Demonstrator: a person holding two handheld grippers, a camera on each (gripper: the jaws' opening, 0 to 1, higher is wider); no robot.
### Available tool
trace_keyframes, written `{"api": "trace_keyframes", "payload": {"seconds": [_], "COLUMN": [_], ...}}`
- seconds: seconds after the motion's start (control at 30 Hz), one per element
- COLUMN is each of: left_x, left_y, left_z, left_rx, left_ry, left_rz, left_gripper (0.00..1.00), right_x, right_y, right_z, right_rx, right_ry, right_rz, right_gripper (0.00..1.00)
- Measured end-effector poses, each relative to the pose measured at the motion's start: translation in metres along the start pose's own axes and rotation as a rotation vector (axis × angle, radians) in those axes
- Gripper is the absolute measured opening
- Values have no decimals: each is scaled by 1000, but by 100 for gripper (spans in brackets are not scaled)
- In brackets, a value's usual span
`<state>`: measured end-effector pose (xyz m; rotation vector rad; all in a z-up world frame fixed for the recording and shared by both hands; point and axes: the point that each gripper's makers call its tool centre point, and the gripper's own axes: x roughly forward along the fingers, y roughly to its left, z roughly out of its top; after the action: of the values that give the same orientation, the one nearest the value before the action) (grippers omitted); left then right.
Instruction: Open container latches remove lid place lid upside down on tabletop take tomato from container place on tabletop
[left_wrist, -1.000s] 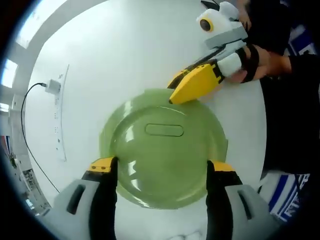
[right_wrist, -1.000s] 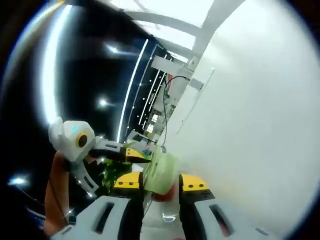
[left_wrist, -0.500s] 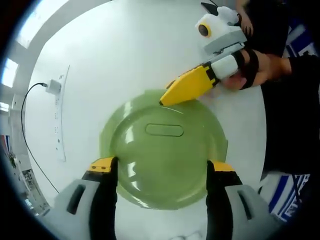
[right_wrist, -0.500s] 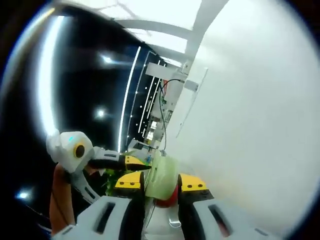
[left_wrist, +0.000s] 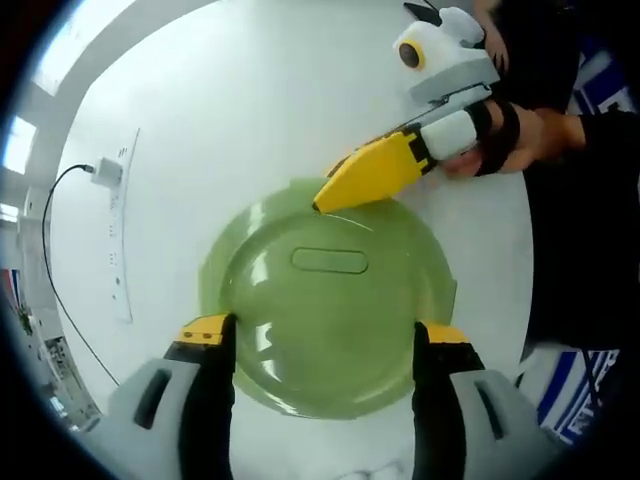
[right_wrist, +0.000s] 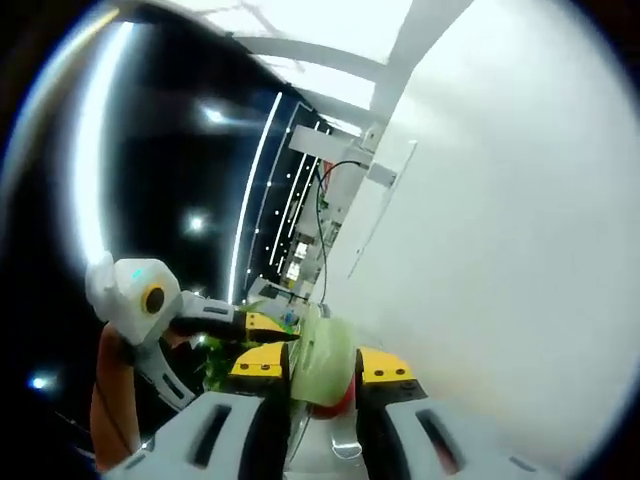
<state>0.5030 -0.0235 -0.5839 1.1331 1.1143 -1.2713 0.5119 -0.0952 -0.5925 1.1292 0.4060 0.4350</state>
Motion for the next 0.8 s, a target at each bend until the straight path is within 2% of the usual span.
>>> {"api": "trace_keyframes", "payload": {"seconds": [0.4,0.67,0.8], "left_x": [0,0,0], "left_y": [0,1,1], "left_z": [0,0,1], "left_rx": [-3,-5,-5], "left_ry": [-20,-32,-25], "left_rz": [-1,-1,0], "left_gripper": [70,70,70], "right_x": [0,1,1], "right_y": [-2,-3,-4], "right_z": [0,1,3], "right_rx": [92,176,163], "right_ry": [-30,-97,-145], "right_rz": [7,-16,-20], "right_gripper": [19,18,17]}}
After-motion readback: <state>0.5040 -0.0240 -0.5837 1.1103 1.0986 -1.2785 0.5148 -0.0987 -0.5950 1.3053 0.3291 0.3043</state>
